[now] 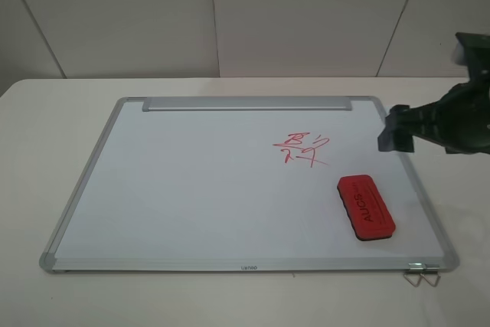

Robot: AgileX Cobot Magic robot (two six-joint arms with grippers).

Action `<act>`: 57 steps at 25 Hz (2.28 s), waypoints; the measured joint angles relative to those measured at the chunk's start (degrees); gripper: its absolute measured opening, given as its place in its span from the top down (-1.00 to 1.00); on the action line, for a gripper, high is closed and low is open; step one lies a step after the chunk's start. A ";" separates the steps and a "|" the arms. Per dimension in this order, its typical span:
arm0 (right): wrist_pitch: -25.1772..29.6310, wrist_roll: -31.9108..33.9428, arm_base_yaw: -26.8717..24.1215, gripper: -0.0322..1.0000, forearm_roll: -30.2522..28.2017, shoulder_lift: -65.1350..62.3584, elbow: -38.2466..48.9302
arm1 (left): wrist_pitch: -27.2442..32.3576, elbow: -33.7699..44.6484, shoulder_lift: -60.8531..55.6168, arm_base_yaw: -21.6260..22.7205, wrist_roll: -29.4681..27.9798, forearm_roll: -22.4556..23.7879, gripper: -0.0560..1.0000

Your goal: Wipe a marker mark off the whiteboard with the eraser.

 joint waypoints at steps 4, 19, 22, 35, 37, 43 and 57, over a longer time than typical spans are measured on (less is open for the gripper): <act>9.53 -5.65 -6.11 -0.66 0.20 -12.94 -2.62 | 0.00 0.00 0.00 0.00 0.00 0.00 -0.57; 35.52 -7.52 -8.40 -0.66 1.23 -59.54 -3.15 | 0.00 0.00 0.00 0.00 0.00 0.00 -0.57; 36.29 -7.52 -8.40 -0.66 2.20 -62.97 -3.15 | 0.00 0.00 0.00 0.00 0.00 0.00 -0.57; 28.05 -15.02 -8.40 -0.66 2.04 -68.97 7.34 | 0.00 0.00 0.00 0.00 0.00 0.00 -0.57; 27.92 -15.02 -8.40 -0.66 2.20 -68.97 7.60 | 0.00 0.00 0.00 0.00 0.00 0.00 -0.57; 27.45 -15.02 -8.40 -0.66 2.33 -68.97 7.60 | 0.00 0.00 0.00 0.00 0.00 0.00 -0.57; 27.32 -15.07 -8.40 -0.66 2.74 -68.97 7.60 | 0.00 0.00 0.00 0.00 0.00 0.00 -0.57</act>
